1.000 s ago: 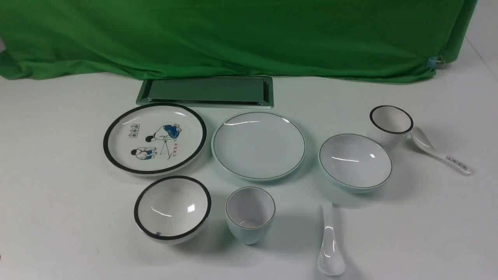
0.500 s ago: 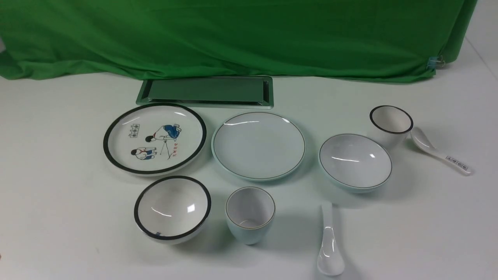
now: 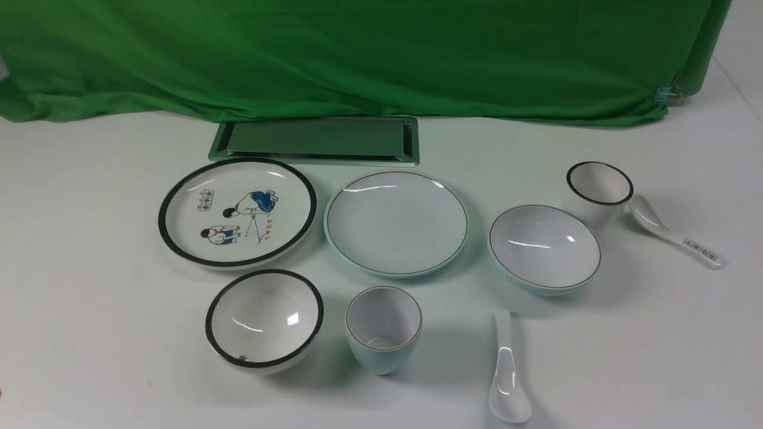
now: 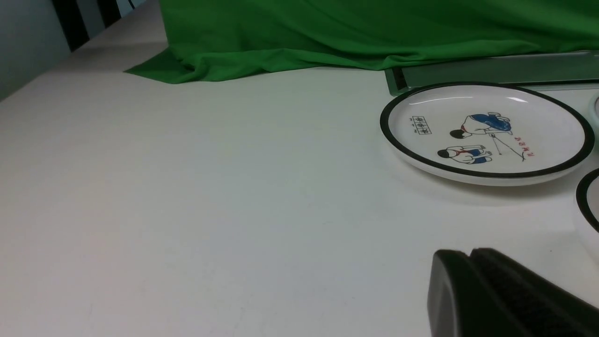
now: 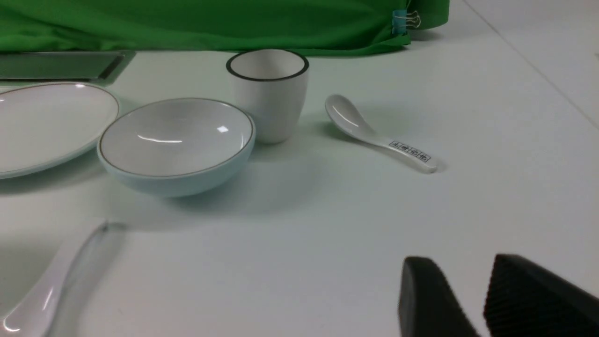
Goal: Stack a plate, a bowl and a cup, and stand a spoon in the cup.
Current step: Use the right arm to grab a blue rice bowl
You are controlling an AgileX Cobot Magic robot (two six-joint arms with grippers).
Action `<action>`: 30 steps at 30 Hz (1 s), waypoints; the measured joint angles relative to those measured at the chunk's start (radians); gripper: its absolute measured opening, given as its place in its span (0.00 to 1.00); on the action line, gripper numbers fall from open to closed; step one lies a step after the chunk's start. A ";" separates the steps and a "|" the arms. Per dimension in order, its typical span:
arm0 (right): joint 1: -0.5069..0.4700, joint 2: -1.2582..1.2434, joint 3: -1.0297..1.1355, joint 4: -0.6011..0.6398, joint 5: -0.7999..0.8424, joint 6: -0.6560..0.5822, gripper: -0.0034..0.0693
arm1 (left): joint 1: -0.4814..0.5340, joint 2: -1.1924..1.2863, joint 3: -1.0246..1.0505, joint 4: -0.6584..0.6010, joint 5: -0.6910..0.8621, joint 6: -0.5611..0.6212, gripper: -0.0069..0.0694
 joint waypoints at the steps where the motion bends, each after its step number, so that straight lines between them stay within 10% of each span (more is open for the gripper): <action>1: 0.000 0.000 0.000 0.000 0.000 0.000 0.38 | 0.000 0.000 0.000 0.000 0.000 0.000 0.05; 13: 0.000 0.000 0.000 0.002 0.000 0.050 0.38 | 0.000 0.000 0.000 0.017 -0.003 0.007 0.05; 21: 0.000 0.000 0.000 0.258 -0.001 0.832 0.38 | 0.000 0.000 0.000 -0.805 -0.226 -0.443 0.05; 30: 0.000 0.000 0.000 0.192 -0.007 0.869 0.38 | 0.000 0.000 0.000 -0.763 -0.322 -0.472 0.05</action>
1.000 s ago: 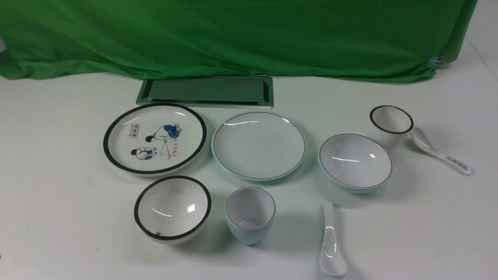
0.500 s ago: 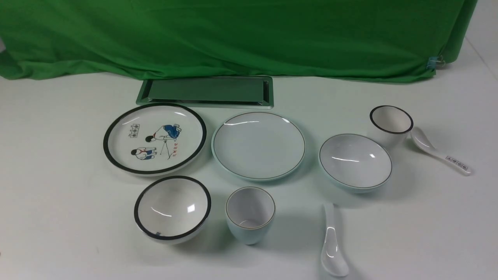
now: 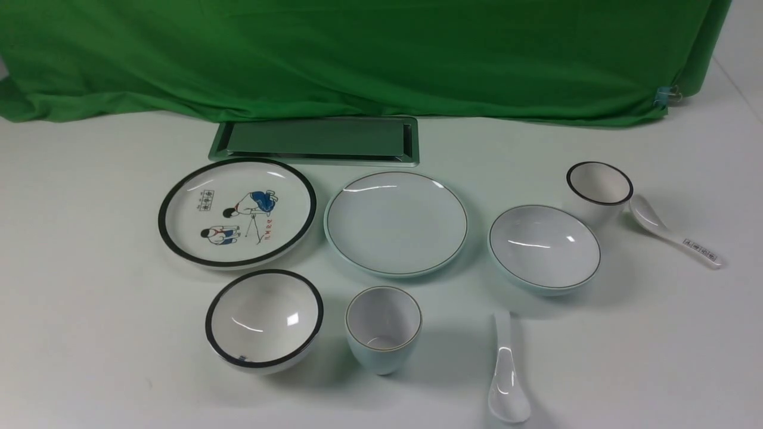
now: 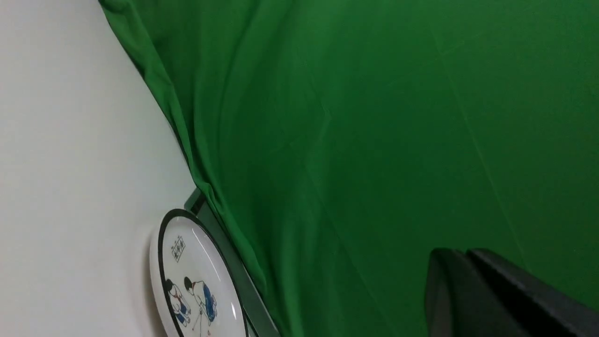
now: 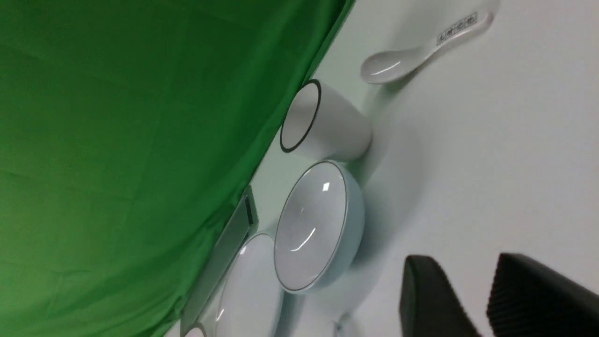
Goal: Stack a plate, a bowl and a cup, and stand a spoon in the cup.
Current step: Use the right arm to grab a blue rice bowl
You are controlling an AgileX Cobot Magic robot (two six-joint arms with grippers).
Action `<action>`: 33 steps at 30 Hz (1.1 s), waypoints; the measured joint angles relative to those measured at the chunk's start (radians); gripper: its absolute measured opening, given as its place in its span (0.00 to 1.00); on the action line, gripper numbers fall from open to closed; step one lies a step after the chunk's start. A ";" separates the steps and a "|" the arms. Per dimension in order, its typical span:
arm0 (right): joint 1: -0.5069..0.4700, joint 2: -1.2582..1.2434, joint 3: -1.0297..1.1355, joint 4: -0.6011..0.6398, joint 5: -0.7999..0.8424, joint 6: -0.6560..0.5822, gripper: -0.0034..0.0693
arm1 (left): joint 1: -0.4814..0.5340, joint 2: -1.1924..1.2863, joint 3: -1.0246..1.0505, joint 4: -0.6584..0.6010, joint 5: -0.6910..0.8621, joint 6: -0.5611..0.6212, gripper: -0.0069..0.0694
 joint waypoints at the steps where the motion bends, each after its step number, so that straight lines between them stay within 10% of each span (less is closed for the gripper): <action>1: 0.000 0.000 0.000 -0.004 -0.019 -0.016 0.38 | 0.000 0.000 0.000 0.013 -0.003 0.000 0.05; 10: 0.044 0.104 -0.146 -0.013 -0.122 -0.562 0.17 | 0.000 0.126 -0.322 0.456 0.325 0.114 0.05; 17: 0.078 0.557 -0.545 -0.015 0.091 -1.191 0.07 | 0.000 0.636 -0.698 0.483 0.787 0.613 0.05; 22: 0.094 0.880 -0.807 -0.016 0.387 -1.307 0.07 | -0.043 0.933 -0.958 0.510 1.086 0.749 0.05; 33: 0.197 1.424 -1.108 -0.012 0.551 -1.249 0.22 | -0.412 1.289 -1.196 0.587 1.119 0.836 0.05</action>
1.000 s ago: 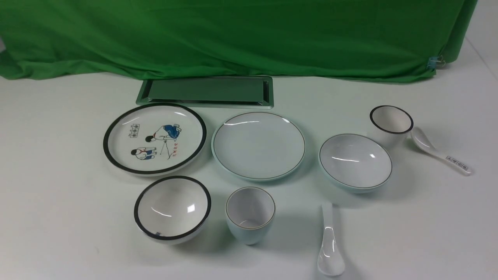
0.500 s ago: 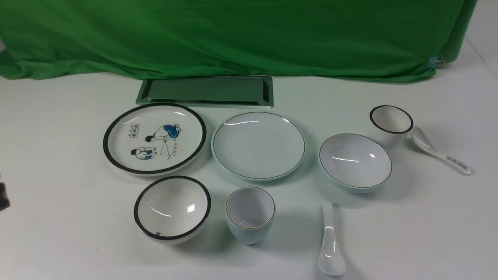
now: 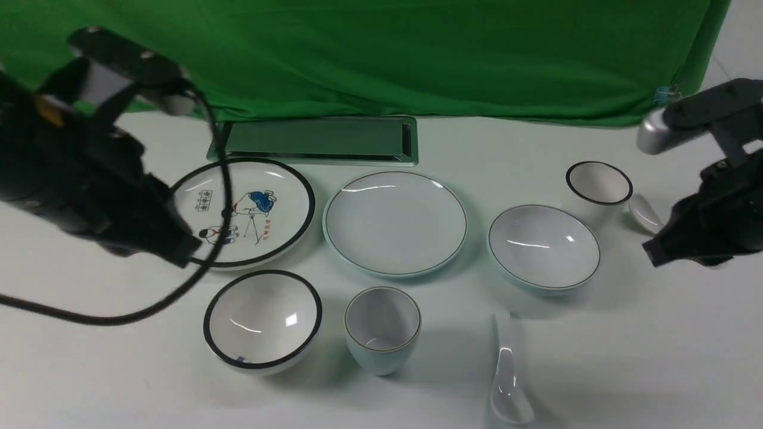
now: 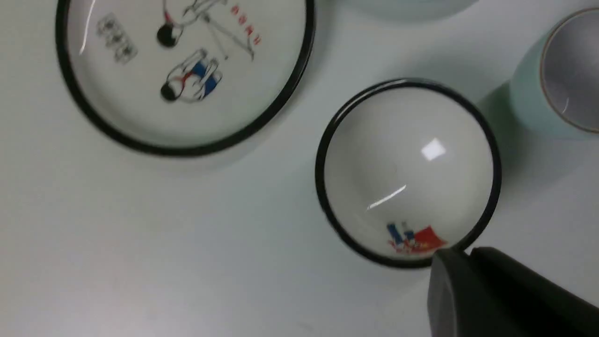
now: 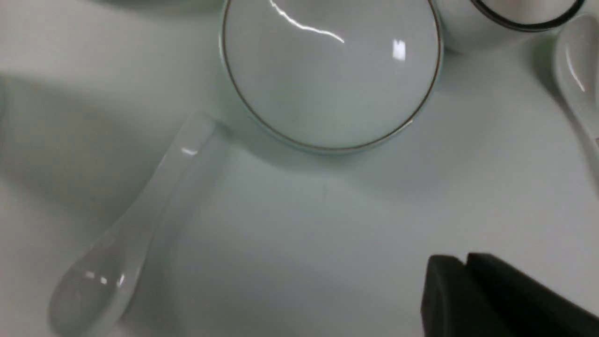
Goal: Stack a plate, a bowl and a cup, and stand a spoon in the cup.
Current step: Use the right arm to grab a blue rice bowl
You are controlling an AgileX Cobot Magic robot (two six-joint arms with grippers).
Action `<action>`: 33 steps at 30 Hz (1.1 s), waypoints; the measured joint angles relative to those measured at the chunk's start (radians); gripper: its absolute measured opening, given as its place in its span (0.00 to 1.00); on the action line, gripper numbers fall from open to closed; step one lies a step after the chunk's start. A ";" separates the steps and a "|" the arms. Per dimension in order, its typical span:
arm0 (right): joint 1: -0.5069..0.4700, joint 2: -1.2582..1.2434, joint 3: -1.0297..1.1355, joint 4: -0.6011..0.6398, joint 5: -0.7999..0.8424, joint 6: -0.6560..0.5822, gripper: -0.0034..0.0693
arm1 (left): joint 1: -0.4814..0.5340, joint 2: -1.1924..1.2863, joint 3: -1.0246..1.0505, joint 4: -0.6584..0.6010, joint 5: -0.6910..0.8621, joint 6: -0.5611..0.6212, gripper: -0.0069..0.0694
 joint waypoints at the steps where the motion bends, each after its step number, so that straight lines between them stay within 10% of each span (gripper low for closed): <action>1: 0.000 0.018 -0.010 0.000 -0.004 0.009 0.24 | -0.013 0.009 -0.010 0.006 -0.006 0.000 0.05; 7: 0.000 0.266 -0.117 -0.001 -0.105 0.114 0.76 | -0.129 0.082 -0.051 0.035 -0.105 0.001 0.05; 11: -0.004 0.346 -0.126 -0.001 -0.161 0.147 0.79 | -0.134 0.092 -0.051 0.042 -0.123 0.001 0.05; 20: -0.024 0.486 -0.128 0.036 -0.295 0.200 0.62 | -0.134 0.097 -0.051 0.064 -0.155 0.002 0.05; 28: -0.020 0.436 -0.138 0.074 -0.301 0.189 0.15 | -0.134 0.097 -0.051 0.064 -0.164 0.003 0.05; 33: -0.001 0.369 -0.174 0.097 -0.211 0.117 0.15 | -0.134 0.097 -0.051 0.065 -0.159 0.004 0.05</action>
